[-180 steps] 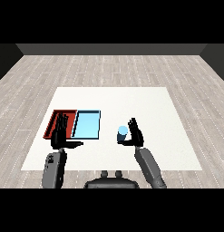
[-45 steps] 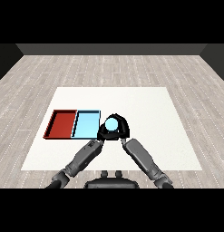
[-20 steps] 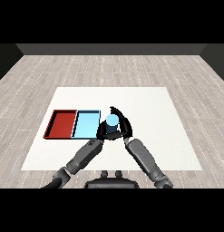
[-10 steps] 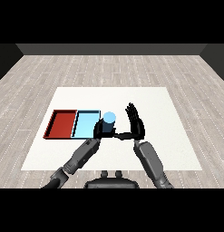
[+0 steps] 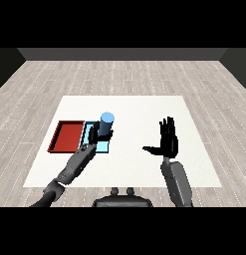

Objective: Pick the blue can and put it in the blue box

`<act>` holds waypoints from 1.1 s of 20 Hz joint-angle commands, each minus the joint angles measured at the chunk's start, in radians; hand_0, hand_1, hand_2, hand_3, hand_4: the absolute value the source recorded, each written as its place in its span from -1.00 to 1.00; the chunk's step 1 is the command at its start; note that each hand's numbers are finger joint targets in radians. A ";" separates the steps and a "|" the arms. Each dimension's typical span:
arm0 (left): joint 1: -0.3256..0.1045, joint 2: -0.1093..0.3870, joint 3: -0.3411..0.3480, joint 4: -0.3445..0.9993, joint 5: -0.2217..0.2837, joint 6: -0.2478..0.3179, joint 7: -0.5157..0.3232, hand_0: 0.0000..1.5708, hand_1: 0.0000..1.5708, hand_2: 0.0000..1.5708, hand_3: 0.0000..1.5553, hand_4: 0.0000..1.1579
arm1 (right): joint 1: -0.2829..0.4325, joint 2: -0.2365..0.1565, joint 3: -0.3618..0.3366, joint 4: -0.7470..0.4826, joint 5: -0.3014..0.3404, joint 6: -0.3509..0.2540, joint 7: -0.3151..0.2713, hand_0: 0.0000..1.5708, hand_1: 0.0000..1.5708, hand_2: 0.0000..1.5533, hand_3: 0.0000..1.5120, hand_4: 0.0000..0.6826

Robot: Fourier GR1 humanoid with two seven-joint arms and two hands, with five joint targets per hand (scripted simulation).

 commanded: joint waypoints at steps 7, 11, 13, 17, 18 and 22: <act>-0.069 0.151 -0.038 0.197 -0.143 0.080 0.256 1.00 1.00 0.99 0.90 0.77 | -0.009 0.027 -0.044 0.125 -0.024 0.040 -0.056 -1.00 -1.00 -1.00 -1.00 -1.00; -0.170 0.097 -0.072 0.412 -0.197 0.106 0.397 0.90 0.90 0.78 0.52 0.68 | 0.029 0.023 -0.052 0.075 -0.028 0.038 -0.060 -1.00 -1.00 -1.00 -1.00 -1.00; -0.159 0.085 -0.080 0.497 -0.199 0.071 0.444 0.14 0.14 0.05 0.07 0.60 | 0.010 0.000 -0.100 0.134 -0.071 0.090 -0.075 -1.00 -1.00 -1.00 -1.00 -1.00; -0.205 -0.007 -0.090 0.674 -0.222 0.052 0.528 -0.17 -0.17 -0.25 -0.70 0.58 | -0.021 0.006 -0.108 0.173 -0.085 0.093 -0.056 -1.00 -1.00 -1.00 -1.00 -1.00; -0.202 0.002 -0.076 0.714 -0.223 0.048 0.493 -0.16 -0.16 -0.26 -0.90 0.58 | -0.038 -0.002 -0.130 0.236 -0.087 0.126 -0.103 -1.00 -1.00 -1.00 -1.00 -1.00; -0.252 -0.052 0.012 0.786 -0.174 0.090 0.513 0.75 0.75 0.53 -1.00 0.31 | -0.026 0.007 -0.115 0.206 -0.062 0.085 -0.073 -1.00 -1.00 -1.00 -1.00 -1.00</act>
